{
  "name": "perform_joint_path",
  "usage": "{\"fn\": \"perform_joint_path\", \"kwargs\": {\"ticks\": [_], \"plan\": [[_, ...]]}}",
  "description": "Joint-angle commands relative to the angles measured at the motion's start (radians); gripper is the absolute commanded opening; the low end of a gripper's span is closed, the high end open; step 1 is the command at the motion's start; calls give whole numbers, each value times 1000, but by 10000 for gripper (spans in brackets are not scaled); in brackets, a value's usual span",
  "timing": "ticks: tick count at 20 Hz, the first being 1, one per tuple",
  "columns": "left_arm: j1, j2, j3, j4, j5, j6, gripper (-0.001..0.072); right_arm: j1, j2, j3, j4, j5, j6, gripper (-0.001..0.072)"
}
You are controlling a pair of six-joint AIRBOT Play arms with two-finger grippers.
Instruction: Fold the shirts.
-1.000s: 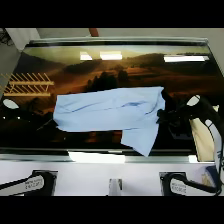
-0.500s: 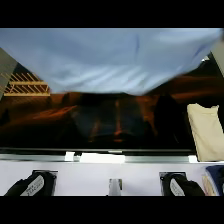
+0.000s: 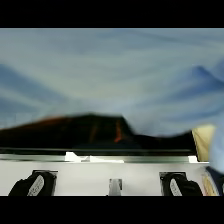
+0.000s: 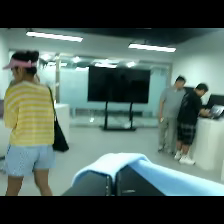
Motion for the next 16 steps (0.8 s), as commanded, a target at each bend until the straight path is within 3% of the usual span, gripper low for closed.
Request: {"fn": "perform_joint_path", "kwargs": {"ticks": [1, 5, 7, 9, 12, 16], "plan": [[0, -19, 3, 112, -158, -33, 33, 0, -6, 7, -56, 46, 21, 26], [-4, -155, -69, 127, -404, -34, 33, 0, -144, -8, -63, 360, 25, 27], [-33, -228, -216, 130, -440, -32, 33, 0, -259, -64, -75, 532, 25, 27], [-79, -306, -396, 166, -437, -33, 33, 0, -383, -171, -60, 608, 26, 27], [-158, -461, -608, 242, -345, -34, 33, 5, -547, -369, 34, 494, 64, 26], [-182, -660, -620, 235, -192, -141, 34, 103, -750, -442, 33, 240, 113, 26]]}}
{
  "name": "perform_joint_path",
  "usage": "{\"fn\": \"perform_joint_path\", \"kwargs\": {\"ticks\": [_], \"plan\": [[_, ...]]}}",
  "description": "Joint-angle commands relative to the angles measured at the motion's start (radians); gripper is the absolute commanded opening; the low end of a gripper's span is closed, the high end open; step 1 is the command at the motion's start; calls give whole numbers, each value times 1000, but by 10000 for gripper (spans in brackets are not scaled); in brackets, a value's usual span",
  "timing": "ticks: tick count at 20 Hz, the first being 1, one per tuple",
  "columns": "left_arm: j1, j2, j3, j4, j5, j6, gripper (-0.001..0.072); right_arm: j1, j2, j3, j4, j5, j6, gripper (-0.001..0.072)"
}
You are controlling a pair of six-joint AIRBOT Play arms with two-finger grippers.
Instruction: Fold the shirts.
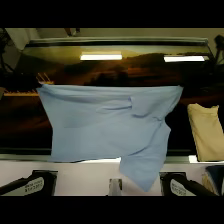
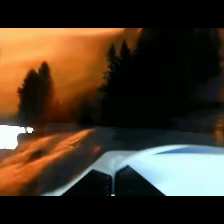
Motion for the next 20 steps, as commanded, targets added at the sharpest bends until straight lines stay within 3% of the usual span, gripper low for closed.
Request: {"fn": "perform_joint_path", "kwargs": {"ticks": [1, 6, 9, 12, 14, 16, 18, 20], "plan": [[-25, -163, -31, 6, 140, -75, 34, 63, -178, -63, 23, -222, 70, 27], [-24, -266, 53, 4, 369, -82, 34, 55, -267, -63, 9, -693, 281, 26], [-25, -309, 62, -34, 524, -133, 34, 35, -282, -62, 3, -821, 312, 26], [-38, -375, 62, -122, 553, -140, 35, 34, -315, -62, -8, -746, 303, 27], [-60, -422, 62, -124, 469, -118, 35, 47, -354, -62, -7, -656, 303, 27], [-66, -439, 62, -122, 349, -34, 35, 54, -372, -62, -7, -574, 293, 27], [-52, -422, 80, -82, 184, 136, 35, 49, -348, -62, -26, -473, 152, 27], [-44, -394, 85, 19, 9, 171, 34, 49, -317, -62, -111, -313, 24, 28]]}}
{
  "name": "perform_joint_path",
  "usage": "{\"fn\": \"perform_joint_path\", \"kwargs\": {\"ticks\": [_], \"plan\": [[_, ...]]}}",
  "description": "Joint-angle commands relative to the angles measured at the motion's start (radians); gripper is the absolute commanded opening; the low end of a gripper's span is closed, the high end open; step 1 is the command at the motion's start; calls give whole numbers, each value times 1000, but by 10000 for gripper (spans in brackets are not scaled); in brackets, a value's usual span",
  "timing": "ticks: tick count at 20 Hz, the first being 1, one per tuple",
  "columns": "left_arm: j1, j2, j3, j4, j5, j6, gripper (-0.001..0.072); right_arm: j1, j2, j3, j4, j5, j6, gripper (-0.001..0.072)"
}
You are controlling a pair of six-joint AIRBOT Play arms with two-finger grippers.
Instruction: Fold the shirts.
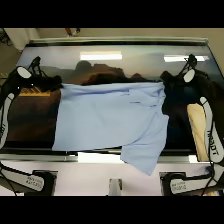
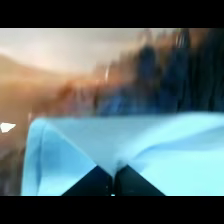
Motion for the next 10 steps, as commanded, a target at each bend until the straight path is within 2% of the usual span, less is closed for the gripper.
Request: {"fn": "perform_joint_path", "kwargs": {"ticks": [1, 3, 4, 10], "plan": [[8, 18, 10, 116, -306, 122, 35, 0, 26, 0, -95, 288, -159, 28], [9, 17, -16, 149, -379, 116, 34, 2, 23, -16, -96, 455, -173, 27], [9, 16, -42, 149, -389, 94, 35, 2, 21, -37, -98, 484, -175, 27], [12, 15, -173, 149, -393, 37, 35, 2, 13, -172, -86, 463, -105, 28]]}}
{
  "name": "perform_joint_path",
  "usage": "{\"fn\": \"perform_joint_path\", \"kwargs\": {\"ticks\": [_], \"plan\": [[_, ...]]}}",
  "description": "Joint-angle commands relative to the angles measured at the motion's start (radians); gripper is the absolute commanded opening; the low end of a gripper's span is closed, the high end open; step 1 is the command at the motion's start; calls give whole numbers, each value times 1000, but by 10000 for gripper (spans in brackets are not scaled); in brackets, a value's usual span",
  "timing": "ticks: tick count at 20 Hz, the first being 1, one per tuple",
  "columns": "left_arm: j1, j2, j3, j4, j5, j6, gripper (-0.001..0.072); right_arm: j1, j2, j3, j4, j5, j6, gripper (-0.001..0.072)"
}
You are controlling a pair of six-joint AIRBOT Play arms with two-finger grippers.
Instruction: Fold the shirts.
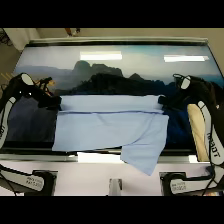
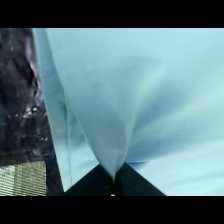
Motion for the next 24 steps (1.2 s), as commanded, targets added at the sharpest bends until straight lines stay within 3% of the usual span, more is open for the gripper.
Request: {"fn": "perform_joint_path", "kwargs": {"ticks": [1, 2, 3, 4, 5, 8, 9, 14, 16, 24], "plan": [[3, 1, -44, 10, -35, -32, 88, 0, 0, -45, 0, 21, 21, 41], [4, 1, -35, 10, -42, -32, 285, 0, 2, -40, -1, 23, 31, 192], [8, 2, -15, 11, -67, -32, 568, -2, 5, -27, -2, 40, 31, 421], [20, 3, 14, 13, -107, -31, 637, -2, 13, -12, -8, 78, 14, 590], [35, 6, 45, 16, -150, -31, 637, -2, 27, 2, -25, 124, -18, 656], [103, 73, 38, 18, -238, -48, 634, -51, 77, 3, -85, 235, -46, 655], [124, 115, -17, 18, -243, -50, 629, -90, 96, -14, -65, 252, -45, 610], [195, 356, -545, 25, -113, -31, 627, -175, 235, -212, 7, 224, -91, 583], [214, 385, -665, -3, -63, -34, 589, -175, 270, -258, 40, 217, -107, 583], [202, 386, -767, -63, 59, -32, 589, -175, 284, -282, 52, 229, -116, 582]]}}
